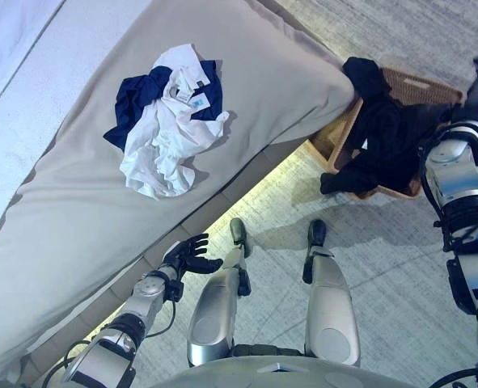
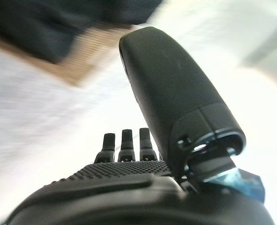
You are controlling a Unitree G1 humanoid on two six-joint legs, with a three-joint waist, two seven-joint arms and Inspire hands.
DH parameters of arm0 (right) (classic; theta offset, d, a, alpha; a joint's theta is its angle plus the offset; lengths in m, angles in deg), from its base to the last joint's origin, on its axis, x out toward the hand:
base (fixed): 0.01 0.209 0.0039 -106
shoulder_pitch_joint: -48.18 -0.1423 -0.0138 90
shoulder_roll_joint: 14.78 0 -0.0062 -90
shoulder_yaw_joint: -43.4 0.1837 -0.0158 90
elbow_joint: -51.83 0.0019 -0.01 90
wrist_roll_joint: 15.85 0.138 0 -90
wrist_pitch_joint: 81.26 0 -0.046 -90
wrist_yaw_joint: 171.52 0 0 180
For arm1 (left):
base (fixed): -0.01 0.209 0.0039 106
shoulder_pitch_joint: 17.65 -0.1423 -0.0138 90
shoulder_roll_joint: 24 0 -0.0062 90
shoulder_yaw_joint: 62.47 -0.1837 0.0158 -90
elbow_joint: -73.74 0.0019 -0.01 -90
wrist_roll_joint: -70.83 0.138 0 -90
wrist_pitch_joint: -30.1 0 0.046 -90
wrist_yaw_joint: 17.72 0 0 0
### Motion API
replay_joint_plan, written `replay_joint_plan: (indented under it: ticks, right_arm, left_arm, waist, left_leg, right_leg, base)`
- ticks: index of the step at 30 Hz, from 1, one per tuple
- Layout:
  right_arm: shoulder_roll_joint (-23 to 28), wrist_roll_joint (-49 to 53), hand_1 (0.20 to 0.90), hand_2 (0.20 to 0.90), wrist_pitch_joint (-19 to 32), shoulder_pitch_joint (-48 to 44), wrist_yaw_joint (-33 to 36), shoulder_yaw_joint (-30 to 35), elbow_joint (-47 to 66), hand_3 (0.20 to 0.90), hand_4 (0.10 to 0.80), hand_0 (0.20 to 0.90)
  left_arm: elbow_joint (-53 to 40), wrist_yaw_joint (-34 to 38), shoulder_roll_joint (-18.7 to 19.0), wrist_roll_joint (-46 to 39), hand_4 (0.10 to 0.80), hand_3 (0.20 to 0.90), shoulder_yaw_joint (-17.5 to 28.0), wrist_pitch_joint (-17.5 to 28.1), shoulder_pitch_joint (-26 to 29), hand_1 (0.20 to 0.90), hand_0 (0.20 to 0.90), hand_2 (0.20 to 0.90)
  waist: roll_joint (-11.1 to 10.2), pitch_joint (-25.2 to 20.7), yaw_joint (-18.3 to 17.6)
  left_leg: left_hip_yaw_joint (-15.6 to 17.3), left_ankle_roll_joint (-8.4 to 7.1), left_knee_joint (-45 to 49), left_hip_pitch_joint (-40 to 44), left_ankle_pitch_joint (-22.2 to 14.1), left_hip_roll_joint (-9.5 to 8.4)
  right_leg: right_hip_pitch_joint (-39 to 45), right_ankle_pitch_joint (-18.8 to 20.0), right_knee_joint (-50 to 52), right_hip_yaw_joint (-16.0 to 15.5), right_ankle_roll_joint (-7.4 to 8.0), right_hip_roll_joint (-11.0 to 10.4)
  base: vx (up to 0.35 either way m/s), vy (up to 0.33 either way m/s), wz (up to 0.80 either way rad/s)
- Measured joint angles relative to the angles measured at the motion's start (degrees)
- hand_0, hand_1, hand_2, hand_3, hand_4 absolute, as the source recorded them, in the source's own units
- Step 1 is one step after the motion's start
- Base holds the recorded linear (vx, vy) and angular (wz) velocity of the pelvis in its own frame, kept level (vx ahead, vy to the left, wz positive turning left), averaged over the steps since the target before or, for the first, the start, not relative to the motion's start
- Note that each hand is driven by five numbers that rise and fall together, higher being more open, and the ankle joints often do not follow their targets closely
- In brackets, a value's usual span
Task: Pick up the clothes from the bed and place them into the basket
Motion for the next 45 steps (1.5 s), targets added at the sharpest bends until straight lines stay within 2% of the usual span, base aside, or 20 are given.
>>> replay_joint_plan:
  ticks: [3,5,8,11,15,18,24,29,36,37,38,39,43,45]
  right_arm:
    - [0.61,-6.53,0.900,0.900,3.60,0.09,-4.66,-0.56,10.51,0.900,0.800,0.900]
    - [2.86,-10.49,0.900,0.900,5.89,-0.17,-11.16,-2.85,12.73,0.900,0.800,0.900]
    - [4.35,-14.76,0.900,0.900,7.10,-0.27,-19.34,-7.78,11.34,0.900,0.800,0.900]
    - [3.82,-17.72,0.900,0.900,7.46,-0.13,-24.64,-14.74,5.94,0.900,0.800,0.900]
    - [-0.56,-23.96,0.900,0.900,7.39,-0.19,-25.10,-21.37,-1.32,0.900,0.800,0.900]
    - [-5.18,-26.90,0.900,0.900,7.10,-1.33,-24.61,-22.03,-3.76,0.900,0.800,0.900]
    - [-11.77,-29.14,0.900,0.900,4.11,-10.82,-24.30,-25.02,-12.70,0.900,0.800,0.900]
    - [-15.28,-31.90,0.900,0.900,1.22,-15.40,-25.37,-25.97,-23.64,0.900,0.800,0.900]
    - [-17.62,-35.65,0.900,0.900,-4.66,-16.92,-36.11,-27.89,-35.86,0.900,0.800,0.900]
    - [-17.98,-35.83,0.731,0.731,-5.46,-17.29,-38.24,-28.01,-36.93,0.702,0.602,0.731]
    - [-18.04,-35.83,0.502,0.502,-5.92,-17.61,-39.94,-28.02,-37.53,0.436,0.336,0.502]
    - [-18.04,-35.83,0.300,0.300,-6.36,-17.97,-40.94,-28.02,-37.69,0.200,0.100,0.300]
    - [-17.98,-35.22,0.300,0.300,-6.46,-19.85,-39.75,-27.96,-39.85,0.200,0.100,0.300]
    - [-17.95,-30.80,0.300,0.300,-5.82,-20.23,-34.35,-27.33,-39.79,0.200,0.100,0.300]
  left_arm:
    - [-0.11,-0.80,-0.57,0.02,0.800,0.900,1.78,-0.06,-0.25,0.900,0.900,0.900]
    - [-0.10,-0.77,-1.02,0.02,0.800,0.900,2.72,-0.16,-0.17,0.900,0.900,0.900]
    - [-0.06,-0.72,-1.00,0.00,0.800,0.900,3.08,-0.34,-0.42,0.900,0.900,0.900]
    - [0.17,-0.57,-1.05,-0.05,0.800,0.900,3.76,-0.68,-0.97,0.900,0.900,0.900]
    - [1.24,-0.61,0.06,-0.54,0.800,0.900,4.62,-1.77,-1.81,0.900,0.900,0.900]
    - [2.84,-0.57,2.76,-0.89,0.800,0.900,4.91,-3.43,-1.87,0.900,0.900,0.900]
    - [3.42,-0.13,7.27,-2.41,0.800,0.900,7.46,-4.42,-2.76,0.900,0.900,0.900]
    - [3.38,-0.33,7.21,-3.35,0.800,0.900,7.79,-4.26,-2.82,0.900,0.900,0.900]
    - [3.27,-0.78,6.28,-3.36,0.800,0.900,7.94,-2.58,-2.83,0.900,0.900,0.900]
    - [3.04,-0.78,6.28,-3.36,0.800,0.900,7.94,-2.57,-2.82,0.900,0.900,0.900]
    - [2.65,-0.77,6.30,-3.36,0.800,0.900,7.94,-2.54,-2.80,0.900,0.900,0.900]
    - [2.45,-0.77,6.30,-3.35,0.800,0.900,7.94,-2.47,-2.80,0.900,0.900,0.900]
    - [0.20,-0.76,6.30,-3.34,0.800,0.900,7.92,-2.63,-2.72,0.900,0.900,0.900]
    - [-0.08,-0.69,6.35,-3.34,0.800,0.900,7.92,-2.67,-2.67,0.900,0.900,0.900]
  waist:
    - [-0.01,-0.02,0.07]
    - [-0.12,-0.07,1.22]
    - [-0.67,-0.37,3.76]
    - [-1.81,-0.91,7.04]
    - [-3.89,-1.85,11.02]
    - [-6.50,-2.69,15.60]
    - [-10.37,-3.67,21.57]
    - [-11.55,-3.59,25.29]
    - [-12.17,-3.39,28.77]
    - [-12.19,-3.38,28.93]
    - [-12.25,-3.35,29.17]
    - [-12.35,-3.29,29.58]
    - [-12.65,-3.13,30.01]
    - [-13.21,-2.82,29.98]
  left_leg:
    - [-1.33,0.00,0.16,0.83,-0.01,0.07]
    - [-2.53,0.00,0.65,0.85,-0.03,0.05]
    - [-4.48,0.08,1.46,0.39,-0.30,-0.26]
    - [-6.96,0.35,2.67,-0.13,-0.60,-1.19]
    - [-11.67,0.45,3.54,-0.22,-0.67,-2.52]
    - [-14.30,0.45,3.54,-0.32,-0.66,-3.45]
    - [-18.43,0.45,3.57,-3.16,-0.71,-4.98]
    - [-20.80,0.28,3.59,-5.56,-0.67,-6.16]
    - [-23.02,0.15,3.63,-7.72,-0.33,-7.04]
    - [-23.34,0.14,3.63,-7.81,-0.33,-7.10]
    - [-23.53,0.07,3.63,-7.88,-0.30,-7.09]
    - [-23.60,0.02,3.63,-7.90,-0.27,-7.01]
    - [-24.68,-0.21,3.63,-8.04,-0.19,-6.81]
    - [-24.76,-0.46,3.63,-8.31,-0.20,-6.63]
  right_leg:
    - [2.22,-0.03,-0.69,-1.46,0.00,-0.12]
    - [3.46,-0.04,-0.93,-2.97,-0.01,-0.34]
    - [4.72,-0.78,-0.68,-5.11,-0.04,-1.09]
    - [5.94,-1.80,0.35,-7.30,0.05,-2.07]
    - [9.94,-2.37,-0.60,-11.99,0.85,-3.33]
    - [12.37,-2.37,-2.33,-14.67,0.87,-3.80]
    - [13.97,-2.09,-5.75,-19.02,1.29,-4.33]
    - [14.45,-0.92,-9.08,-21.18,2.86,-4.15]
    - [14.95,-0.04,-11.91,-24.26,3.25,-3.87]
    - [15.08,-0.04,-12.02,-24.73,3.25,-3.82]
    - [15.12,-0.04,-12.07,-24.90,3.25,-3.73]
    - [15.16,-0.04,-12.19,-24.95,3.26,-3.59]
    - [15.93,-0.04,-13.13,-26.21,3.27,-3.01]
    - [15.91,-0.03,-13.65,-26.28,3.27,-2.78]
  base:
    - [0.096,0.152,0.23]
    - [0.093,0.161,0.34]
    - [0.133,0.145,0.37]
    - [0.074,0.165,0.48]
    - [0.103,0.132,0.65]
    - [0.075,0.116,0.52]
    - [0.019,0.102,0.44]
    - [-0.002,0.044,0.29]
    - [0.010,0.009,0.19]
    - [0.027,-0.027,0.12]
    - [0.024,-0.032,0.09]
    - [0.026,-0.050,0.08]
    - [0.012,-0.080,0.11]
    - [0.000,-0.083,0.02]
